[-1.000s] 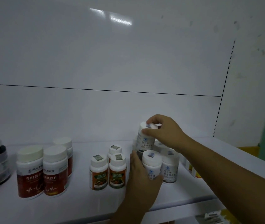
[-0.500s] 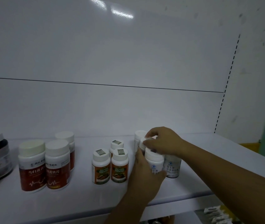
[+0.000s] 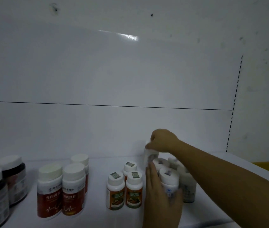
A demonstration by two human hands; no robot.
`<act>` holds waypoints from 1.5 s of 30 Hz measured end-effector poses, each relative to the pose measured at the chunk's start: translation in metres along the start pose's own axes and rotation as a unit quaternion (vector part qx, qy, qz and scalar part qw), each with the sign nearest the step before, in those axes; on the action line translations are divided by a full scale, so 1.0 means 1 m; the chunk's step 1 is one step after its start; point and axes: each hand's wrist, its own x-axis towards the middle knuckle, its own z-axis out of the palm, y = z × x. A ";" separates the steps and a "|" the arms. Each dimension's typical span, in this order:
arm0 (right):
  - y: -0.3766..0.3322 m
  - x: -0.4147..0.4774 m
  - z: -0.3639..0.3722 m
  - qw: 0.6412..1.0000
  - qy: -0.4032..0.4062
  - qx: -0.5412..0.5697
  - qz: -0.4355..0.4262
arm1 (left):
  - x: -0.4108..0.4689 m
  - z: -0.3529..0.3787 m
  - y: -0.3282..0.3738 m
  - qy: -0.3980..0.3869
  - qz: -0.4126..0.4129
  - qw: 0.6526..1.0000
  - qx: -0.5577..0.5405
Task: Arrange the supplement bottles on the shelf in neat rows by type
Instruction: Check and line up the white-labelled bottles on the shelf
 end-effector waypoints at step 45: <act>0.192 -0.354 -0.037 0.829 0.063 0.482 0.278 | -0.140 0.114 0.042 -0.423 -0.419 0.605 -0.529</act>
